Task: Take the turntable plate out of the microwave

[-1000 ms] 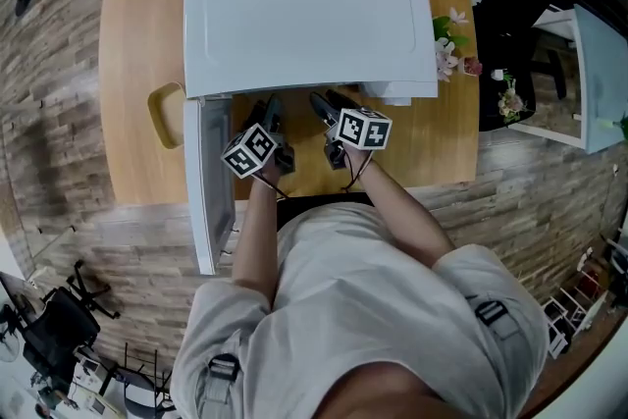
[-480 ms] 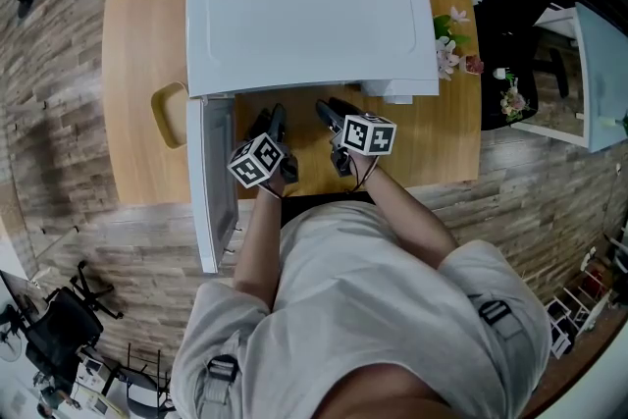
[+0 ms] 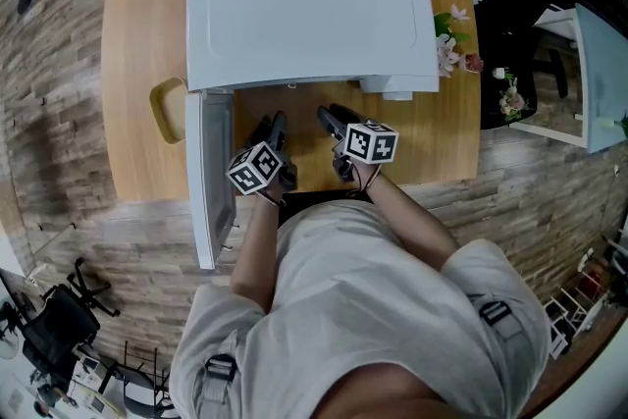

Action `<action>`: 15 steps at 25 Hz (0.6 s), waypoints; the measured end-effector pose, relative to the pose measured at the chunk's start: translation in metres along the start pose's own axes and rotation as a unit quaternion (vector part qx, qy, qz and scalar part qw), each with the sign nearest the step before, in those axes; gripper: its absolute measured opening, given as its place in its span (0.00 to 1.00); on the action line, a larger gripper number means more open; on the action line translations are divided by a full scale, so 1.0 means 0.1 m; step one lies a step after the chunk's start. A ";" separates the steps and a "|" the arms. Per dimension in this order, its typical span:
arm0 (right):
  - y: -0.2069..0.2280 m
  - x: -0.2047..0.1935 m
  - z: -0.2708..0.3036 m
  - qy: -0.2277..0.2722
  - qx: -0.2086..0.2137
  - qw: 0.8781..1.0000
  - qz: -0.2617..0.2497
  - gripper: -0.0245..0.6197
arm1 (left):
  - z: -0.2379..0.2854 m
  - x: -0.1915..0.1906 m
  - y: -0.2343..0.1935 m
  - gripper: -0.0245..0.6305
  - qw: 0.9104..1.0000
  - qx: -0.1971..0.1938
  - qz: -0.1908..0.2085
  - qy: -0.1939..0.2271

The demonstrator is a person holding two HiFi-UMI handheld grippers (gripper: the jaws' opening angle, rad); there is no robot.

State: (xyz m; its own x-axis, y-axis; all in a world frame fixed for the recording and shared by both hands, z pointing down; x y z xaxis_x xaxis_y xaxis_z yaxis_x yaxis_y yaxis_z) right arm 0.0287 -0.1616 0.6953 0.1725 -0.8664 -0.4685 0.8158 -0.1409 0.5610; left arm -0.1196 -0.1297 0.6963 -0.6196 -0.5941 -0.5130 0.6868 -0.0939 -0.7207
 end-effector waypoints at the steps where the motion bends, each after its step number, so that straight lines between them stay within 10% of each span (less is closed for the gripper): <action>1: 0.01 0.00 0.01 0.000 0.001 1.000 0.000 0.28 | 0.01 0.00 -0.01 0.34 1.000 -0.002 0.001 -0.002; 15: 0.14 0.11 0.06 0.009 0.005 1.000 0.006 0.28 | 0.23 0.21 -0.07 0.44 0.999 -0.013 -0.019 0.031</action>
State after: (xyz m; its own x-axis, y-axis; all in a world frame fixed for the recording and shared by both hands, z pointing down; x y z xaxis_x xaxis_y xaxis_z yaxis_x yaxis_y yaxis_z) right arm 0.0382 -0.1758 0.7019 0.1919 -0.8592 -0.4742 0.8084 -0.1356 0.5728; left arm -0.1289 -0.1603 0.7015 -0.6684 -0.5391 -0.5124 0.6524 -0.0941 -0.7520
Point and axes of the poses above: the fingertips, and each gripper's own axes: z forward along the fingers, y to its right, x out of its top, the point moved 1 cm from there along -z, backward along the fingers, and after that the axes turned 8 degrees about -x, right-handed, at the moved point
